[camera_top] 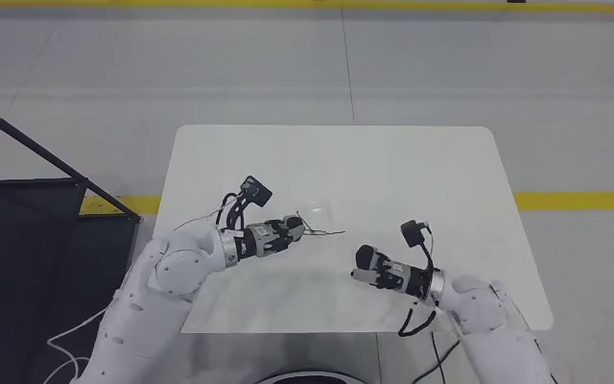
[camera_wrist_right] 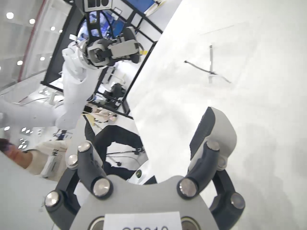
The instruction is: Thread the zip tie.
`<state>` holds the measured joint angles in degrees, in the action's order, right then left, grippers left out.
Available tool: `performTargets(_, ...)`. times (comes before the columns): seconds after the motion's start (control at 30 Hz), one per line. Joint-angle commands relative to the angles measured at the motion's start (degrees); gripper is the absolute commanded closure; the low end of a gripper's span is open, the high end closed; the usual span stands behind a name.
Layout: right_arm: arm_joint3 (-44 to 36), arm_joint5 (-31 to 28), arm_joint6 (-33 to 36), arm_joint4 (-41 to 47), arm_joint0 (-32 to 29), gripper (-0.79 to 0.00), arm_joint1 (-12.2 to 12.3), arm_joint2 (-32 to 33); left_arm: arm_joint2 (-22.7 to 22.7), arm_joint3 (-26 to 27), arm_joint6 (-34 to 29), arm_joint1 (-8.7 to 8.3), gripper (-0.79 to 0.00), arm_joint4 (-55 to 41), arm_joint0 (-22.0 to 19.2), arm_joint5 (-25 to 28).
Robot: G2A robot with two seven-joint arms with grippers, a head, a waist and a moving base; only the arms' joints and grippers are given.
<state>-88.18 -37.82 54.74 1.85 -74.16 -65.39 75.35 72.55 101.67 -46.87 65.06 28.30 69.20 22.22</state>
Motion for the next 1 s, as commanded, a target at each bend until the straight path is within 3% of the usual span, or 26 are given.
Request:
performTargets(0.0,3.24,0.48,6.84,8.59,3.03,-0.785,0.21,-0.65,-0.99,0.4,0.04,-0.04,0.0,2.4,-0.16,0.02)
performTargets(0.23,9.01,0.18,10.86,13.15,7.24,-0.782,0.45,-1.7,-3.55,0.36,-0.71,-0.02,0.0,3.92,-1.23,0.61)
performTargets(0.4,10.28,1.01,10.88,12.39,8.72,-0.625,0.44,-3.29,-4.94,0.07,-0.72,0.02,0.0,4.01,-2.23,0.99)
performTargets(0.53,10.49,1.85,10.59,11.28,9.69,-0.606,0.37,-4.81,-5.44,0.17,-0.89,-0.07,0.0,4.5,-2.56,1.0)
performTargets(0.7,10.93,2.9,10.07,10.94,10.59,-0.511,0.3,-6.31,-5.99,0.1,-1.88,-0.27,0.0,4.84,-2.55,1.5)
performTargets(0.9,11.62,3.16,9.65,10.47,11.48,-0.502,0.29,-7.63,-6.68,-0.25,-2.07,-0.39,0.0,4.88,-2.93,1.64)
performTargets(0.97,11.7,3.43,9.65,10.17,11.69,-0.462,0.33,-7.94,-6.94,-0.31,-2.05,-0.41,0.0,4.91,-3.11,1.69)
